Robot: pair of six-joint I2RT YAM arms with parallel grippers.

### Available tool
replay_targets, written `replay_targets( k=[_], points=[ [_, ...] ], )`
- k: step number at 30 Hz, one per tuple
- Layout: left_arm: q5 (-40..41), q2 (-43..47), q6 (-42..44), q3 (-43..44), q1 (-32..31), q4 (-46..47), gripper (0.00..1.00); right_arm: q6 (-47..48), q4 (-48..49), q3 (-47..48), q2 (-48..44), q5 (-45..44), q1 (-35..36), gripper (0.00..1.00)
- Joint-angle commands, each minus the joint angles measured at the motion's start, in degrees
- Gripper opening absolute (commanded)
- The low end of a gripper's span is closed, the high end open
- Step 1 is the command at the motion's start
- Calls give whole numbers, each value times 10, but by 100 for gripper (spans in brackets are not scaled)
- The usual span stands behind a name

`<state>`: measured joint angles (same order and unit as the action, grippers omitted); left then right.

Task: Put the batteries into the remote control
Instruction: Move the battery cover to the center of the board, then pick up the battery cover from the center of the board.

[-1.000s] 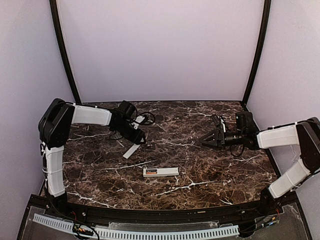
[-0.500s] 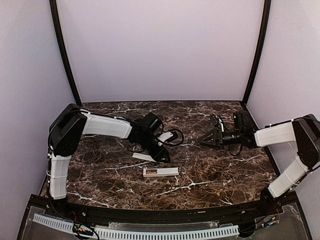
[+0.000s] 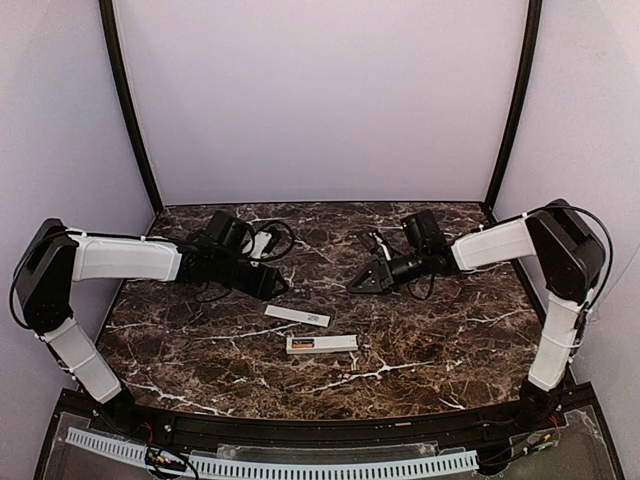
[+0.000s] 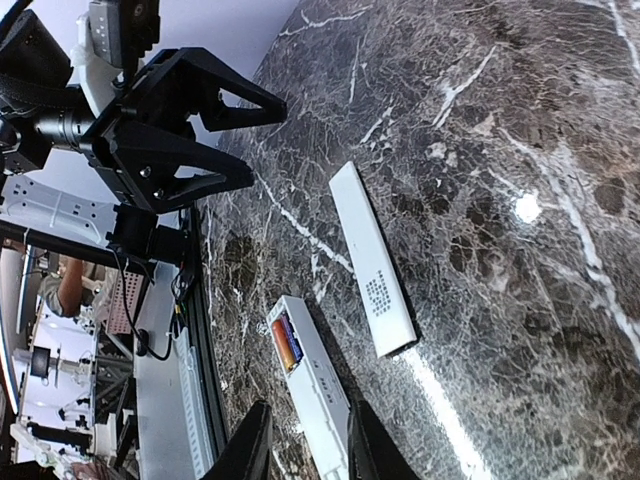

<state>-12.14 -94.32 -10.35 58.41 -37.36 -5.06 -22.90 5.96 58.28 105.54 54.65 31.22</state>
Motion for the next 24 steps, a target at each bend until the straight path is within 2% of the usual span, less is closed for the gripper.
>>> replay_targets(
  k=[1,8,24],
  points=[
    [8,14,-54,-64,6,24,58,25,-51,49,51,8,27,23],
    [0,10,-86,-99,13,48,58,25,-72,110,114,13,64,19],
    [-32,16,-120,-139,15,113,59,32,-100,192,213,9,78,13]
  ],
)
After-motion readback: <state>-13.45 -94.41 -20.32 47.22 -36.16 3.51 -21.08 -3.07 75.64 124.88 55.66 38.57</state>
